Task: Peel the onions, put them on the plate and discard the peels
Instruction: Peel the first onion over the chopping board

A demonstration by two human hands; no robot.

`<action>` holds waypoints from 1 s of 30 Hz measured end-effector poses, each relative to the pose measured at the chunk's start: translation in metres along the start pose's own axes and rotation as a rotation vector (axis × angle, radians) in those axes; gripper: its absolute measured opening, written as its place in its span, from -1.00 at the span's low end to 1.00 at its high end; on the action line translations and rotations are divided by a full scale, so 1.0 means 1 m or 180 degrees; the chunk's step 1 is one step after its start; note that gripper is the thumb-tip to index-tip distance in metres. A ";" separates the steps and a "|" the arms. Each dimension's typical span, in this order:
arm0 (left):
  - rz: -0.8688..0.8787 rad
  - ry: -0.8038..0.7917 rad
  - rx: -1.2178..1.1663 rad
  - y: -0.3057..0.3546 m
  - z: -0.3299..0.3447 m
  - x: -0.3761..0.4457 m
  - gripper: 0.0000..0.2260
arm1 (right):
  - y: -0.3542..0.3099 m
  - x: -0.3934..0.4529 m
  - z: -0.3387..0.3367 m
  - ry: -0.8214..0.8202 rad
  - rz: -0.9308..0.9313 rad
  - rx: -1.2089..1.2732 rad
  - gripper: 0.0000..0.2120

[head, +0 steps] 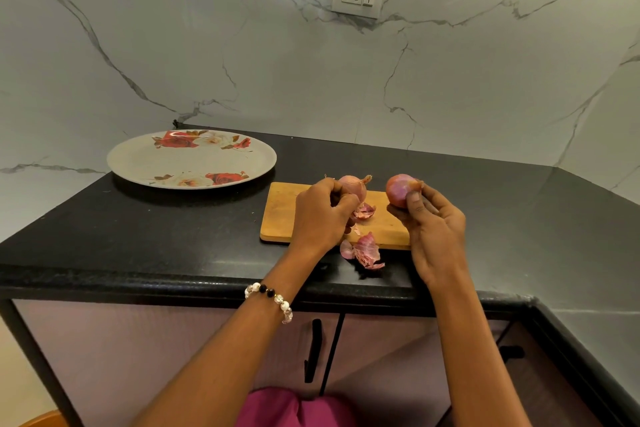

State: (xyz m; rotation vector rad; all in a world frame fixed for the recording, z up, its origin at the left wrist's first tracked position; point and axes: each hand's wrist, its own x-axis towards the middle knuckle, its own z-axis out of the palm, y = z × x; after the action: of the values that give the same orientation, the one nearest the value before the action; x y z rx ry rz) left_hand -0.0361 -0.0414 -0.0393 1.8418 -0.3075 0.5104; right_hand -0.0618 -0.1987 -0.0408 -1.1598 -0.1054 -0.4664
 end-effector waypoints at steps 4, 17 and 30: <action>0.0093 -0.0024 -0.0039 0.002 -0.001 -0.002 -0.92 | -0.001 0.001 -0.001 0.0083 0.0202 0.0221 -0.71; 0.0415 -0.0406 -0.0246 0.003 -0.001 -0.004 -0.65 | -0.005 -0.007 0.006 -0.0689 0.0241 -0.0082 -0.58; 0.0024 -0.0434 -0.0748 -0.001 -0.004 -0.002 -0.70 | -0.004 -0.009 0.005 -0.0760 0.0261 -0.0053 -0.58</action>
State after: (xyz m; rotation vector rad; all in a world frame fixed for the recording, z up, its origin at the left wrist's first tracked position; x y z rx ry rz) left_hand -0.0382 -0.0373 -0.0400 1.6497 -0.4477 0.3386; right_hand -0.0704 -0.1925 -0.0379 -1.2283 -0.2600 -0.2556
